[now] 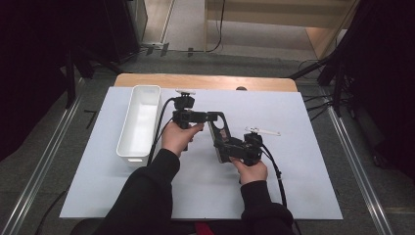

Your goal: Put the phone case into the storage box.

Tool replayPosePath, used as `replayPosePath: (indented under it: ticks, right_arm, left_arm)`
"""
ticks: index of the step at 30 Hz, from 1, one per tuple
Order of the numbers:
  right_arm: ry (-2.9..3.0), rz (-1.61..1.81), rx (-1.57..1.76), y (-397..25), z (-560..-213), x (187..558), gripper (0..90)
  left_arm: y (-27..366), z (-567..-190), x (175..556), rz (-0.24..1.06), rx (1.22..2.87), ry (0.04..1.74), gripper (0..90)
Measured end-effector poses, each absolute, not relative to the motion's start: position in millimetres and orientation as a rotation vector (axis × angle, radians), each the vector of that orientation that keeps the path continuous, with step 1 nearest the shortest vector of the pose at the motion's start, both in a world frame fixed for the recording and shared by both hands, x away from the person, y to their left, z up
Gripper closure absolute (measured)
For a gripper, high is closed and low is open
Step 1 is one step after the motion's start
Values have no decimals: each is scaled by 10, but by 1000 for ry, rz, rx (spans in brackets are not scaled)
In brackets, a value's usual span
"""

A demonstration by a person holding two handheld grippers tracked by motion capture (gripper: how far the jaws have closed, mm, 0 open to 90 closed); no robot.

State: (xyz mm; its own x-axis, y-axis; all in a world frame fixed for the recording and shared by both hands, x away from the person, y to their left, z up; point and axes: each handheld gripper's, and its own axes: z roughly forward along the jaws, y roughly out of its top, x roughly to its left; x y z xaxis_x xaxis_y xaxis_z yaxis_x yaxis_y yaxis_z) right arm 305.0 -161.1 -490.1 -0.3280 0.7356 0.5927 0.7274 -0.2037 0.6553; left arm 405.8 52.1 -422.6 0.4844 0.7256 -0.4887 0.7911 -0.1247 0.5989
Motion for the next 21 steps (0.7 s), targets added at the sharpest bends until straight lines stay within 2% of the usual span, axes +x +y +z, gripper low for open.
replayPosePath:
  ticks: [13, 21]
  right_arm:
    - [1930, 1626, 1832, -1580, -4931, 3063, 110]
    - [1916, 1635, 1831, -1567, -4927, 3042, 110]
  left_arm:
    - [436, -4243, 4061, -66, 1821, 1322, 371]
    - [389, -4249, 4069, -67, 1792, 1335, 391]
